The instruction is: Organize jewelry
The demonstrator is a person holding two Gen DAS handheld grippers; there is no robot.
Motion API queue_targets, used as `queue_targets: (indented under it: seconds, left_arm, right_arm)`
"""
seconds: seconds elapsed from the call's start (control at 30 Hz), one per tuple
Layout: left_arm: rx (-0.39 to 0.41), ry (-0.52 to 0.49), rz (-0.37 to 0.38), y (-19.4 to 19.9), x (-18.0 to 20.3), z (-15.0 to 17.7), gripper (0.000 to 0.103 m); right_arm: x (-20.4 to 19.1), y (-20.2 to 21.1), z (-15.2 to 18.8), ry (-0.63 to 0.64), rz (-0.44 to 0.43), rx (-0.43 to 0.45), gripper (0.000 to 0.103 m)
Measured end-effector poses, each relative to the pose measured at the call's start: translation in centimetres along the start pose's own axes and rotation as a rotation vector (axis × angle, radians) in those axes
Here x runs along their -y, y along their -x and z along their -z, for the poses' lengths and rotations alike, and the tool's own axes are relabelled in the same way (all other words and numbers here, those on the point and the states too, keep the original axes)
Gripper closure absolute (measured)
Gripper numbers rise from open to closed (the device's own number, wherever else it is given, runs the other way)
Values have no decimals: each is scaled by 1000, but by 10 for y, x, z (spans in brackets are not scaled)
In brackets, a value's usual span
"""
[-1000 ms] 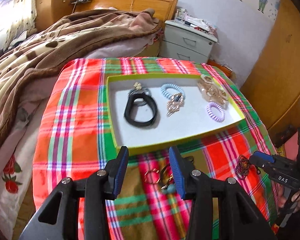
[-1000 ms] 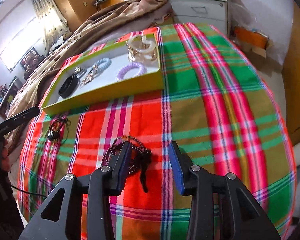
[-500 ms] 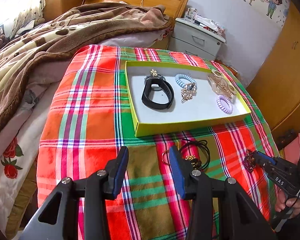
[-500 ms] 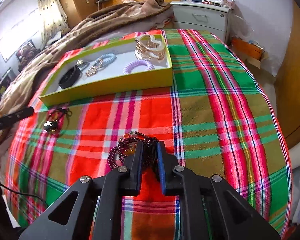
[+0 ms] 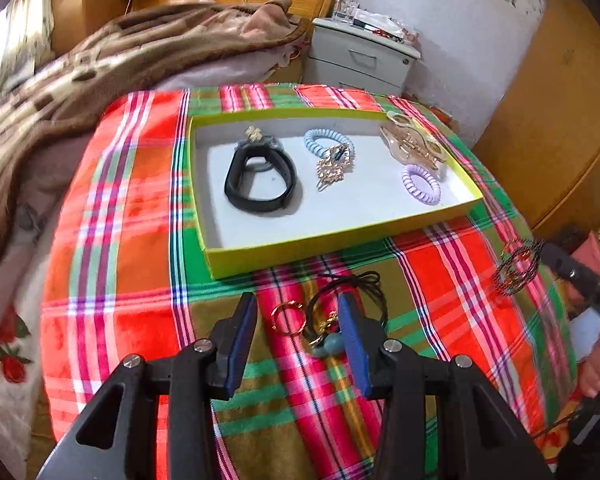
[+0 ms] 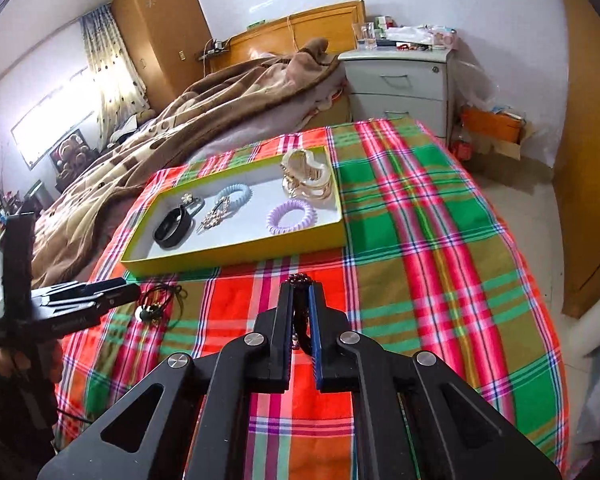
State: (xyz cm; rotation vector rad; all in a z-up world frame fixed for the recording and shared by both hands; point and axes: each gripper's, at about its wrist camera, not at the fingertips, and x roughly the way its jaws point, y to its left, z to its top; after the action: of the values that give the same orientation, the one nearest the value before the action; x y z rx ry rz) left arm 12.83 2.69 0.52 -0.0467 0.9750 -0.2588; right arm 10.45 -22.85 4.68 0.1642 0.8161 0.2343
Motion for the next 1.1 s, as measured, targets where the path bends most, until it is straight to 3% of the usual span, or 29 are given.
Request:
queue_targets:
  seconds: [0.13,0.3,0.7,0.93,1.1]
  left_arm:
    - [1,-100,79,2,29,2,59]
    - [-51,-133,68,-13,46,4,59]
    - [-84,-204,-70,-40,59,-3,59]
    - [-81,-161,-41,-40,53,-11,92]
    - [-66,-115,-32,-32,43,-14,96]
  right_arm:
    - [2,-3,-2,-6,-5,1,95]
    - [7,-6,1,-14,-14,-8,95]
    - [11,-6,4,-26,-31,-9,95]
    - [11,-4,5,-27,-34,-6,95]
    - [9,-2,3,-26,-34,1,95]
